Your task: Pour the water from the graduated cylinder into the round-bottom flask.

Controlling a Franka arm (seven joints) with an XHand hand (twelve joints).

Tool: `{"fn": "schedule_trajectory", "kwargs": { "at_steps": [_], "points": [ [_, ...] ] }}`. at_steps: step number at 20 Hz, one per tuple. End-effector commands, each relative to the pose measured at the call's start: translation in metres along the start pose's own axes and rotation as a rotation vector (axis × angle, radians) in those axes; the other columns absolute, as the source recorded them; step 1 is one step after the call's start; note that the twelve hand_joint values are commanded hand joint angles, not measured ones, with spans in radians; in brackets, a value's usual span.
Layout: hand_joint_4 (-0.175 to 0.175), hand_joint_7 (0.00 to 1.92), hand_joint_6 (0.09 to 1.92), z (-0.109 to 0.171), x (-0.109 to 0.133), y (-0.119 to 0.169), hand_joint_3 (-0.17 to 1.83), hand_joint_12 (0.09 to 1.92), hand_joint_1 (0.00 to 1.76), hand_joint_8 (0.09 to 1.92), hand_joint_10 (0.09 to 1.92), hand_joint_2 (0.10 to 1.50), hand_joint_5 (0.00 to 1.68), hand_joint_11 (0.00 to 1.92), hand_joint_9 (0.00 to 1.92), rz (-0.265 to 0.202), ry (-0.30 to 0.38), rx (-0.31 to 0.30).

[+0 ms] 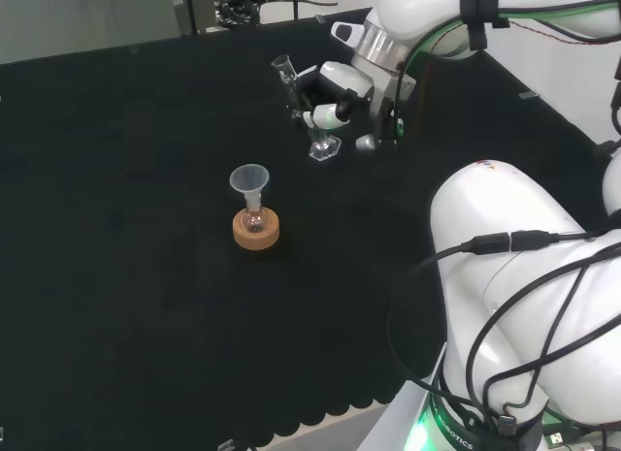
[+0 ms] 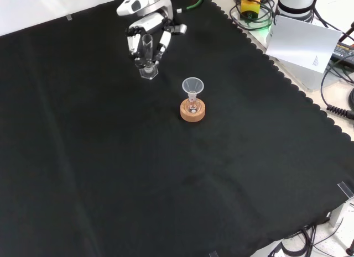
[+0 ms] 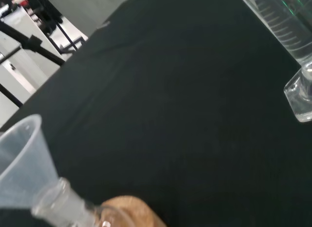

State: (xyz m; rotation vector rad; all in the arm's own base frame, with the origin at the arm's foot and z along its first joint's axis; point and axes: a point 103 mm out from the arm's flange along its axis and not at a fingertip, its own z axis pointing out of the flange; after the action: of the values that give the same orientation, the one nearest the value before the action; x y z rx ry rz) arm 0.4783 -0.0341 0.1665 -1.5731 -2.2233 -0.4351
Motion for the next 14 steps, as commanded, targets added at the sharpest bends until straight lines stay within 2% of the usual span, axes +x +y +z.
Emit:
{"fn": "schedule_trajectory", "kwargs": {
  "at_steps": [1, 3, 8, 14],
  "points": [
    [-0.122, 1.08, 1.18, -0.010, 0.013, -0.051, 0.00, 0.83, 1.10, 0.53, 0.10, 1.18, 0.86, 1.24, 1.38, 0.069, -0.108, 0.119],
    [-0.122, 1.09, 1.18, -0.011, 0.013, -0.059, 0.00, 0.83, 1.10, 0.53, 0.10, 1.18, 0.86, 1.24, 1.38, 0.088, -0.120, 0.146],
    [-0.119, 1.14, 1.14, -0.013, 0.012, -0.070, 0.00, 0.80, 1.11, 0.48, 0.09, 1.17, 0.89, 1.26, 1.41, 0.124, -0.172, 0.278],
    [-0.123, 1.16, 1.12, -0.011, 0.019, -0.077, 0.00, 0.79, 1.11, 0.46, 0.09, 1.16, 0.90, 1.27, 1.42, 0.131, -0.221, 0.380]
  ]
}}
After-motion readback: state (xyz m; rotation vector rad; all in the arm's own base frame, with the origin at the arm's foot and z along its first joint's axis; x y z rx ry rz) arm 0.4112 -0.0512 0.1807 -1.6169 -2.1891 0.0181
